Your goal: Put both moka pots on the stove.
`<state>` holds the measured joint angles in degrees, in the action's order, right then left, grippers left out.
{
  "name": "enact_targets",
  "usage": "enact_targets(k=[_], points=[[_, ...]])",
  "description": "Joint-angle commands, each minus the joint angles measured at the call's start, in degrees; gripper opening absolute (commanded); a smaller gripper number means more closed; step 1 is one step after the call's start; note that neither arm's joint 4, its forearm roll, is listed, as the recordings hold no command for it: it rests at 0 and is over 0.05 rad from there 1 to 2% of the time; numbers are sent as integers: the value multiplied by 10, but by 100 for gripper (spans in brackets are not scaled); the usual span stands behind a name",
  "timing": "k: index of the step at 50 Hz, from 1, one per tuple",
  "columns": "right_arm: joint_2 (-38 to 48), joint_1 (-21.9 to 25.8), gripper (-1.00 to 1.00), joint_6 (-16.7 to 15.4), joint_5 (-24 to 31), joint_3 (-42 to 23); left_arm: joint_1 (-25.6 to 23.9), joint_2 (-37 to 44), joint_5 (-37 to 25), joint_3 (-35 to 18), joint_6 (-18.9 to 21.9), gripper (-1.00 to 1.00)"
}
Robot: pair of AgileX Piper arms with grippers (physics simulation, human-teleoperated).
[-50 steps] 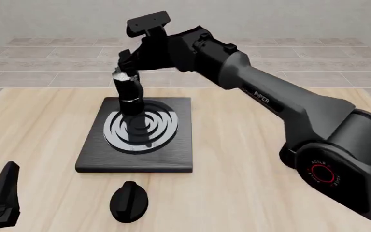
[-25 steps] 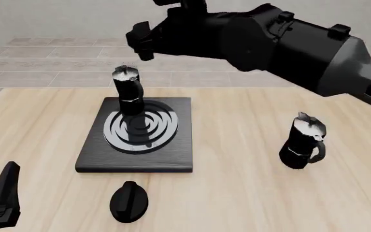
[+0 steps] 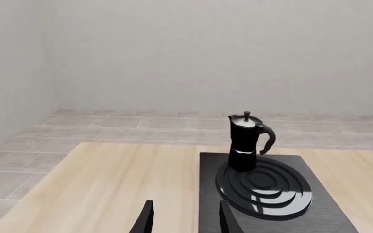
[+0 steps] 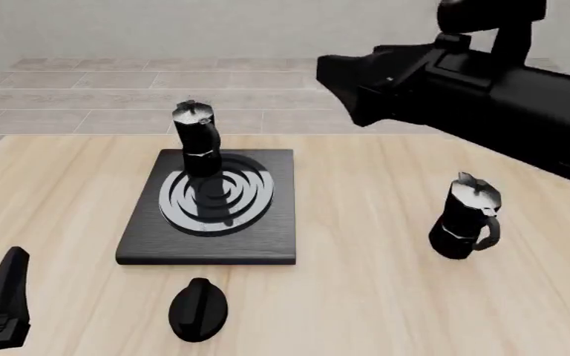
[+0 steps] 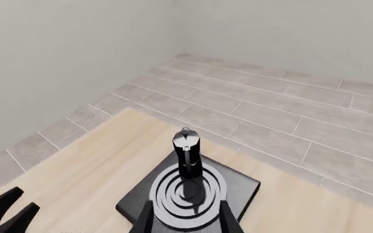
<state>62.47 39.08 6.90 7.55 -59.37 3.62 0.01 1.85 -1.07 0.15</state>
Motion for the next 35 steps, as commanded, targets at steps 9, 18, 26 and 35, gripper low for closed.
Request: enact_targets(k=[9,18,26,35], points=[[-177,-114,100,23,-11,179,0,0,2,1,-2,100],[-221,-179,100,33,-17,239,-2,0,0,0,-1,100],[-259,-214,100,20,-11,274,-2,0,0,0,2,100],[-289,-248,100,7,-21,334,-1,0,3,3,4,100]])
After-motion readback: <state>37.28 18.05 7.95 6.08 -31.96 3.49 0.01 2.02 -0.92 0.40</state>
